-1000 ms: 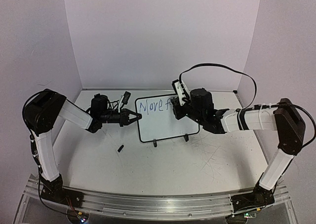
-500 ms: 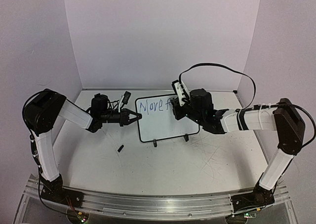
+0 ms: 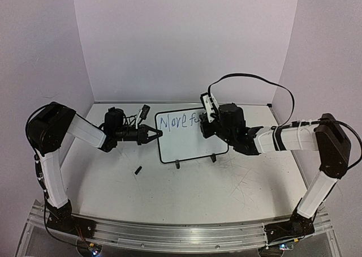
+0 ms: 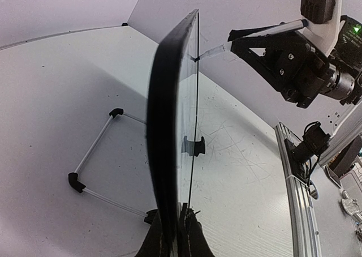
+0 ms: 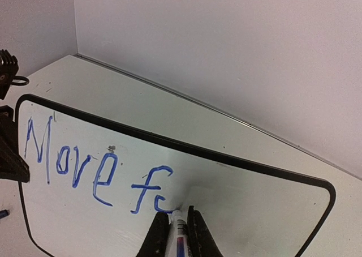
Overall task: Write a sentence on the whiteboard
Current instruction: Write on the whiteboard with the whiteboard marker without the cap.
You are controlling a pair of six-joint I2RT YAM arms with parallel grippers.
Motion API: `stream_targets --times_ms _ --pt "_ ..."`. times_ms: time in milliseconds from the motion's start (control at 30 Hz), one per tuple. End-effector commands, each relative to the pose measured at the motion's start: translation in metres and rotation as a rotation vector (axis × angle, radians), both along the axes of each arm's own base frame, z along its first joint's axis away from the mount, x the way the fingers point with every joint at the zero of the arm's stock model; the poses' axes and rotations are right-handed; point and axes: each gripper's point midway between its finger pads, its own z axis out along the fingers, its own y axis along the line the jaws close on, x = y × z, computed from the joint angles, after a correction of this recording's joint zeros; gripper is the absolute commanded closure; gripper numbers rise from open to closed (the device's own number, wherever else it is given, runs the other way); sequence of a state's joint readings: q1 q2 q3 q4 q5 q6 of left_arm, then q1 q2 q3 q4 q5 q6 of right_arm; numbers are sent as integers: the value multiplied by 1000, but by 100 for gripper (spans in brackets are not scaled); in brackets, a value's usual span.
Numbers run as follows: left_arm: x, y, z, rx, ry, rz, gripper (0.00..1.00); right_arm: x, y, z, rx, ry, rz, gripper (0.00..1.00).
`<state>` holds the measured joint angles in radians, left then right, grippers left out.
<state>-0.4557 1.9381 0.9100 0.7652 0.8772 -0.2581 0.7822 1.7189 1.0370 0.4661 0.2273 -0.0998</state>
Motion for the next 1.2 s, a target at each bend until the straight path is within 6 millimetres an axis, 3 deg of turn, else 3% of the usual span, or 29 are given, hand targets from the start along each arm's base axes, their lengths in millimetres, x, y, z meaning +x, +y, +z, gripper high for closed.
stream_targets --times_ms 0,133,267,800,933,1067,1167 --pt "19 8 -17 86 -39 101 100 10 -19 30 39 -72 -96 100" --pt "18 8 -17 86 -40 101 100 15 -7 36 48 -86 -62 100" --pt "18 8 -17 88 -44 103 100 13 6 29 60 -58 -6 100" --pt "18 8 -17 88 -41 100 100 7 14 0 40 20 18 100" --pt "18 8 -17 88 -42 100 100 -4 6 18 74 4 30 100" --pt "19 8 -20 90 -34 99 100 -12 -4 53 128 -60 27 100" --pt "18 7 -19 89 -35 98 100 -6 -14 59 131 -77 2 100"
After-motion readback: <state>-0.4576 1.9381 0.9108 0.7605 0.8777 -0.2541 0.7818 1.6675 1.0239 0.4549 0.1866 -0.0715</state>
